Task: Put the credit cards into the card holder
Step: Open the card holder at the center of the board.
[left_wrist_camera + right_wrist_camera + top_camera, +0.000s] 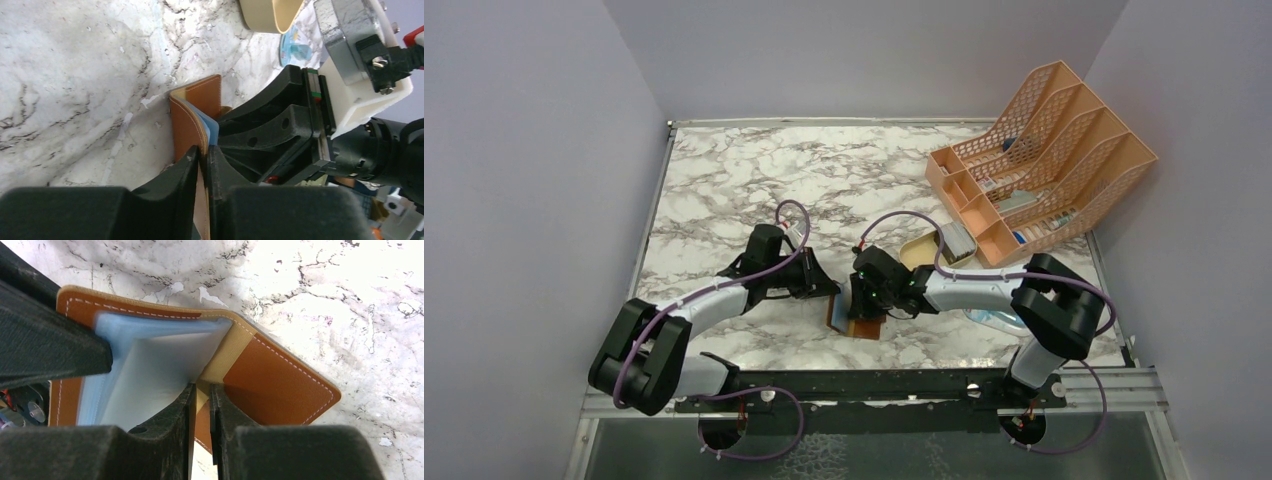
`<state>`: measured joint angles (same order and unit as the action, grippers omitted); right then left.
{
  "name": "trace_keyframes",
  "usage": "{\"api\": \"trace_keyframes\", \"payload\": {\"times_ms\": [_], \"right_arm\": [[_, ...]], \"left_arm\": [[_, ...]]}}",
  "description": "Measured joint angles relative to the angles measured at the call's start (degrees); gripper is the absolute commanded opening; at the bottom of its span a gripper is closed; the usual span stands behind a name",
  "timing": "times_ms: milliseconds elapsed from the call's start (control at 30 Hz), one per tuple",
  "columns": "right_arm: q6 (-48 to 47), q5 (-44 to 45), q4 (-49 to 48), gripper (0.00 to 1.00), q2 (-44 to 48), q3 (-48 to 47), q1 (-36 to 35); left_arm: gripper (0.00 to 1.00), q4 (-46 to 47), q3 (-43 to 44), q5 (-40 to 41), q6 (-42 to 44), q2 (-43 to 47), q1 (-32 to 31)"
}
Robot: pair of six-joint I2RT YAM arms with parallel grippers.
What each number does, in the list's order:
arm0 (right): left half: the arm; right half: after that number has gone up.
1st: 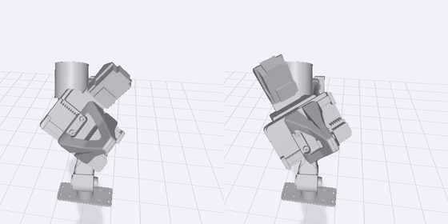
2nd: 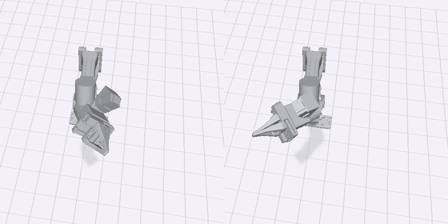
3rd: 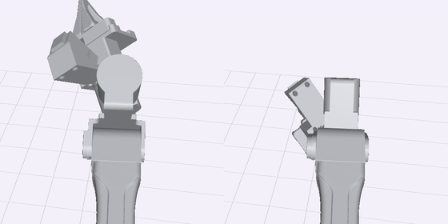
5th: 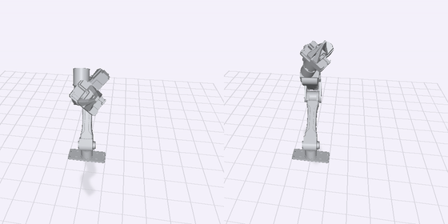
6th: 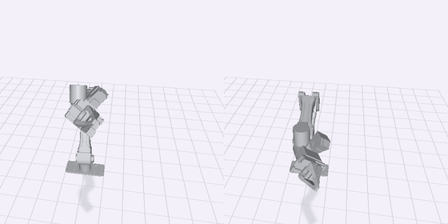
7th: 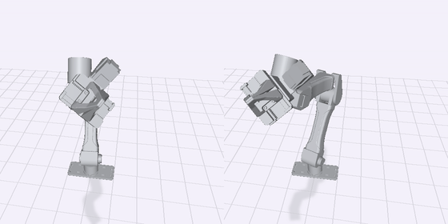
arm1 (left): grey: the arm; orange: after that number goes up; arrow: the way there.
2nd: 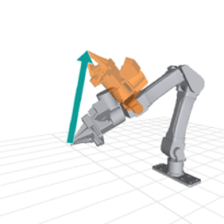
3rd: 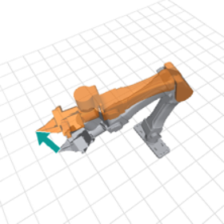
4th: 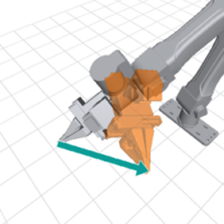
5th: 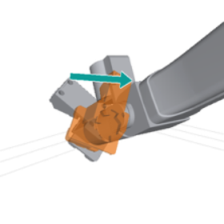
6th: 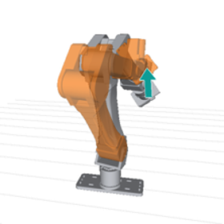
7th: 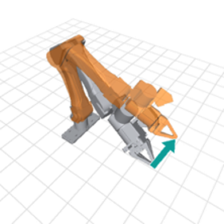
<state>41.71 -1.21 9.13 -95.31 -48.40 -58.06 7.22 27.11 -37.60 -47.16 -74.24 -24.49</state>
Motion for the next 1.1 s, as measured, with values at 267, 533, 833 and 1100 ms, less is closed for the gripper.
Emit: {"api": "trace_keyframes", "payload": {"times_ms": [267,533,833,1100], "right_arm": [[0.0,-0.1,-0.6,0.17,0.0,0.2,0.0],[0.2,-0.7,-0.9,0.37,0.4,0.3,0.0],[3.6,-1.1,2.3,0.68,9.4,0.0,0.0],[5.9,-2.9,2.0,0.68,7.8,-2.4,0.0]], "left_arm": [[0.0,3.1,-1.4,-1.0,-2.3,0.7,0.0],[0.0,2.6,-1.5,-0.8,-2.1,1.2,0.0],[0.0,-2.8,-0.2,2.2,-0.5,4.0,-0.1],[0.0,-4.2,0.2,2.8,-0.5,4.3,-0.4]]}}
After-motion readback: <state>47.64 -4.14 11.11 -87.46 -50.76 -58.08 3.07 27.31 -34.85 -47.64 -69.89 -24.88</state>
